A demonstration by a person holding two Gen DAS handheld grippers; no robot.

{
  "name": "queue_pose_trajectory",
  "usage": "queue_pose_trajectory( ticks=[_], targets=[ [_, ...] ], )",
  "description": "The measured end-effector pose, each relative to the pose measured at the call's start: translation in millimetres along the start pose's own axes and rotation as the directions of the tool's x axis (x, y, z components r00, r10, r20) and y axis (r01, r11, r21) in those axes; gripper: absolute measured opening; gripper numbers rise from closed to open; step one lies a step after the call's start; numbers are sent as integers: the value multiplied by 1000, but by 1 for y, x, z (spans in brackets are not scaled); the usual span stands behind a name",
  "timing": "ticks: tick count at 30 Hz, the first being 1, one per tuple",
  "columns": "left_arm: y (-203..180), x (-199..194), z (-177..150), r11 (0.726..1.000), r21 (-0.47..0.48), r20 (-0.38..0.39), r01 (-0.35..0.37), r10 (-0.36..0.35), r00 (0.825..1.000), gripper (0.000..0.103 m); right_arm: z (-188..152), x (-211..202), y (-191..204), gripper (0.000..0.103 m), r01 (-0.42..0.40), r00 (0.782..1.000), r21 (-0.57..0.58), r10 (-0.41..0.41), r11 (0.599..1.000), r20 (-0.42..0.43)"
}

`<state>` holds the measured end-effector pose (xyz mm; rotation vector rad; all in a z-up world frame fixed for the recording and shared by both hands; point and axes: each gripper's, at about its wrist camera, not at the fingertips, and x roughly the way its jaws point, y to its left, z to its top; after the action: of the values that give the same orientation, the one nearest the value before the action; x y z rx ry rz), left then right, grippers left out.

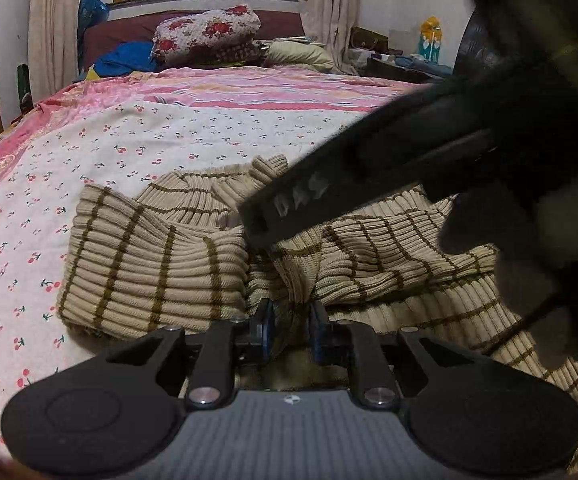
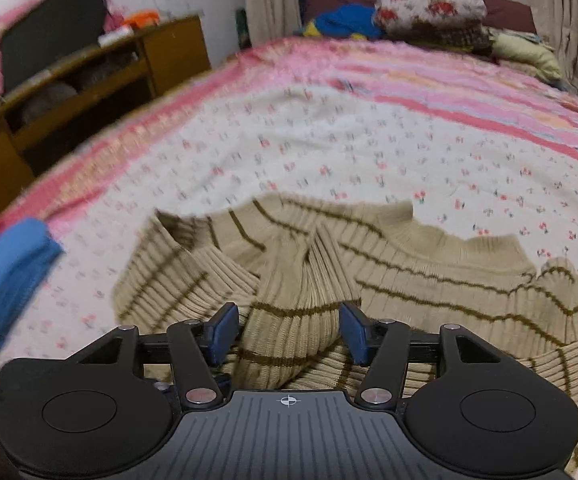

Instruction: Fold small clothes

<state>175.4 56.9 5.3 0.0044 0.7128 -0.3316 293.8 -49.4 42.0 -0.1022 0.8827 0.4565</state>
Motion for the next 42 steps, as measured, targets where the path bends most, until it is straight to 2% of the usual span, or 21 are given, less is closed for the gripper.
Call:
queue_pose_trajectory(
  ticks=[2,3,7,11,14,15,19,21,23,24,27,29,32,34,35,38,40,42],
  targets=[
    [1,-5,-2,1000,6,7,-9,9,1000,24,-2,3,-4,19,39,999,6,-39,999,-14],
    [3,-7,-2,1000,7,11,-11,10,1000,24,-3,0,-10,14,26,1000,27,-26,999,-12],
    [12,-19,1,1000,-18,38,-10,11,999,25,1,-32,-35,13,-14,998,109,6,994,69],
    [19,-29,7,999,-44,85,-24,28,996,32,1,-81,-63,12,-83,973,187,39,979,226],
    [23,-26,9,997,-63,91,-41,46,995,34,-18,-99,-87,13,-95,958,259,18,961,287],
    [25,-23,8,997,-64,83,-47,53,995,35,-26,-98,-93,15,-95,960,283,12,954,279],
    [29,-2,-3,992,-61,-3,-110,110,994,35,-69,-68,-116,19,1,988,355,-56,935,145],
    [33,2,-9,991,-68,-32,-117,115,993,35,-85,-61,-127,24,20,993,403,-65,915,99],
    [34,0,-11,991,-66,-37,-117,114,993,35,-92,-66,-131,27,4,992,430,-56,903,109],
    [35,-1,-11,991,-64,-36,-118,116,993,35,-93,-70,-132,31,6,991,427,-62,904,117],
    [34,-4,-5,991,-59,-18,-118,118,993,35,-92,-79,-133,37,28,987,411,-91,911,135],
    [32,-7,0,992,-61,2,-110,110,994,35,-93,-85,-136,43,16,985,433,-88,901,147],
    [29,-5,9,993,-58,20,-105,106,994,35,-89,-79,-144,44,13,986,462,-88,887,140],
    [28,-5,11,993,-62,29,-99,101,994,35,-88,-73,-146,27,28,988,473,-97,880,122],
    [28,-7,12,993,-66,36,-94,97,995,35,-88,-72,-147,15,33,989,483,-99,875,111],
    [29,-12,15,993,-82,73,-88,94,993,35,-91,-75,-148,7,40,986,479,-112,877,122],
    [33,-16,17,991,-107,107,-82,93,990,35,-92,-78,-147,6,52,983,463,-126,885,132],
    [36,-18,18,990,-131,105,-56,70,992,35,-94,-77,-148,6,80,983,454,-147,887,113]
  ],
)
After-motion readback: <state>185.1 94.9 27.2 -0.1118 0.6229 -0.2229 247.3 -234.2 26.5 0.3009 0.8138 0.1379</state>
